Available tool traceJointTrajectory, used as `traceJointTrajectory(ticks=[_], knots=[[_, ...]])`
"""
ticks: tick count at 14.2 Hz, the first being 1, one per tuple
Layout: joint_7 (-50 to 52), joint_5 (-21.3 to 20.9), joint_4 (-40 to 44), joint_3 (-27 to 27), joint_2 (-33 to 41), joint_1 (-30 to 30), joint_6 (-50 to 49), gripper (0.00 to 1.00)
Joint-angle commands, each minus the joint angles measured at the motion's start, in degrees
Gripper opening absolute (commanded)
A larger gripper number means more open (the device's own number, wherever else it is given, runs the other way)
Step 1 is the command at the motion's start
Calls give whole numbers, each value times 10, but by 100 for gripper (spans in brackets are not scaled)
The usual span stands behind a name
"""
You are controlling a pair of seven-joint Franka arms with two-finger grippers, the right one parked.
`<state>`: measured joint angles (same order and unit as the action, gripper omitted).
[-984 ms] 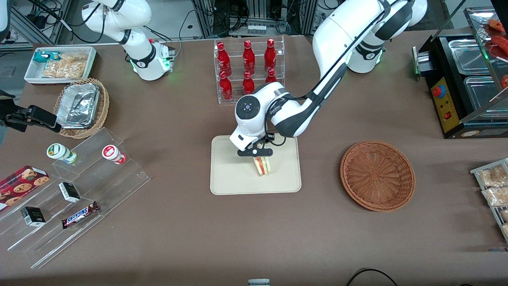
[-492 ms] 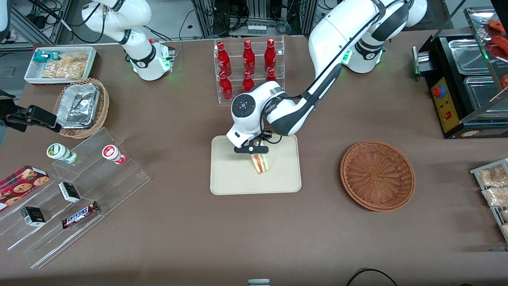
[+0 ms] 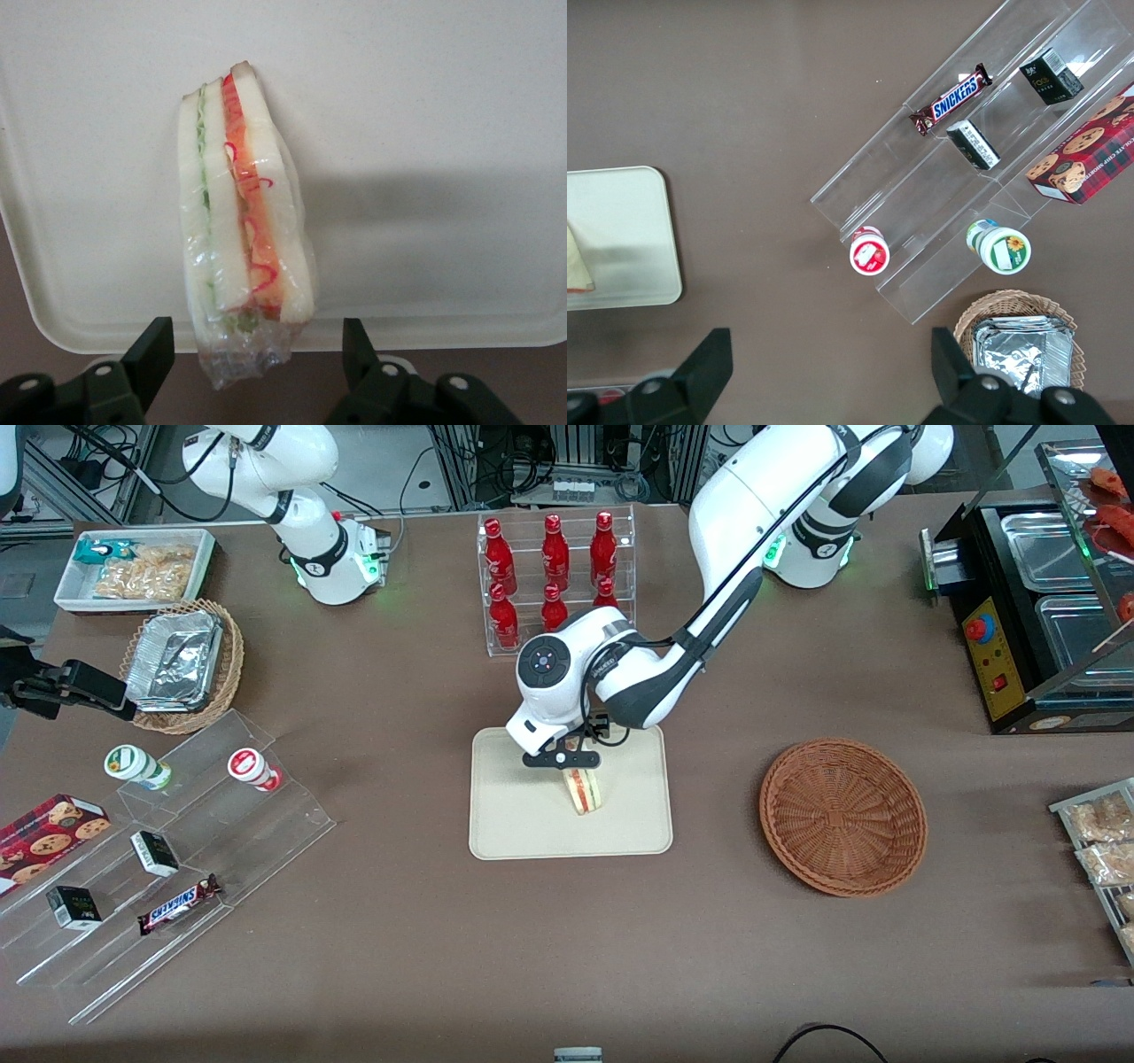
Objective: Place sandwich from basket to tray
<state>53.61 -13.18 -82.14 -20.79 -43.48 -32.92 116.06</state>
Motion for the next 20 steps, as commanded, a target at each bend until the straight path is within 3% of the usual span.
traceJointTrajectory(ticks=[1, 4, 8, 11, 16, 20], knots=[[4, 6, 9, 5, 16, -4, -9, 100], [23, 4, 27, 9, 61, 7, -54, 100], [17, 3, 16, 29, 139, 88, -67, 100], [-17, 2, -1, 30, 198, 131, -157, 100], [-175, 30, -5, 29, 276, 250, -260, 100], [-289, 62, -9, 29, 311, 342, -281, 100]])
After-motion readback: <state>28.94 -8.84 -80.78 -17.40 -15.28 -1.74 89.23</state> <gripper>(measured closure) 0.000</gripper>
